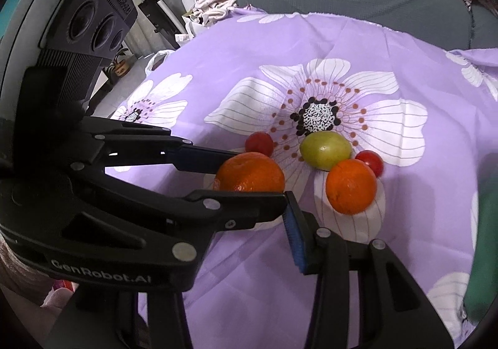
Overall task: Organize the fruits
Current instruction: 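Close the left gripper on an orange while the right gripper steadies it, then carry the orange over the green bowl and open the left gripper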
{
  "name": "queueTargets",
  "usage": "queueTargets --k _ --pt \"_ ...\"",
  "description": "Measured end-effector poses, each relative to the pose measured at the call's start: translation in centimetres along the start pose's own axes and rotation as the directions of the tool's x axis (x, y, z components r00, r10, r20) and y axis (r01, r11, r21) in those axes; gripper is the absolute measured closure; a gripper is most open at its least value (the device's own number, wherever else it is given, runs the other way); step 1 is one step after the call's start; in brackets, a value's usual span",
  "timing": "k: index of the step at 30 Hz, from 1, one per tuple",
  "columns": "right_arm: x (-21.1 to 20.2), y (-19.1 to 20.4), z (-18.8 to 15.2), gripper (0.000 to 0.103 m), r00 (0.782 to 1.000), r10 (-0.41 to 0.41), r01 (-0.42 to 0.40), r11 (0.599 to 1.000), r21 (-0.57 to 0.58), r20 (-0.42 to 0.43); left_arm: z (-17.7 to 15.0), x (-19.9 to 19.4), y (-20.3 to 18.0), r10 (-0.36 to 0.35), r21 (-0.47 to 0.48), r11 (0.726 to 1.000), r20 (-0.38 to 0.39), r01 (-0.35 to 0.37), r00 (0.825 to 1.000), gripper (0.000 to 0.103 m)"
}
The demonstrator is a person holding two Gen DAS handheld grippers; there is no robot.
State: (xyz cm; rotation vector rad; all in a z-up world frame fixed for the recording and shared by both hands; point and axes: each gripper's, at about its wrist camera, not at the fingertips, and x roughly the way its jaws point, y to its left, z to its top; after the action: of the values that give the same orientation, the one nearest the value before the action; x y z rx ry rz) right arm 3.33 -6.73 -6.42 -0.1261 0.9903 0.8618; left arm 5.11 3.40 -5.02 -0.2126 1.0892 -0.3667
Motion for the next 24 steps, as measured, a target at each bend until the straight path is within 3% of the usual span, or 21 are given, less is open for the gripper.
queueTargets --k 24 --pt "-8.3 -1.6 -1.7 0.058 0.98 -0.076 0.07 0.997 0.04 0.185 2.4 -1.8 -8.0 0.015 0.186 0.982 0.077 -0.029 0.997 0.056"
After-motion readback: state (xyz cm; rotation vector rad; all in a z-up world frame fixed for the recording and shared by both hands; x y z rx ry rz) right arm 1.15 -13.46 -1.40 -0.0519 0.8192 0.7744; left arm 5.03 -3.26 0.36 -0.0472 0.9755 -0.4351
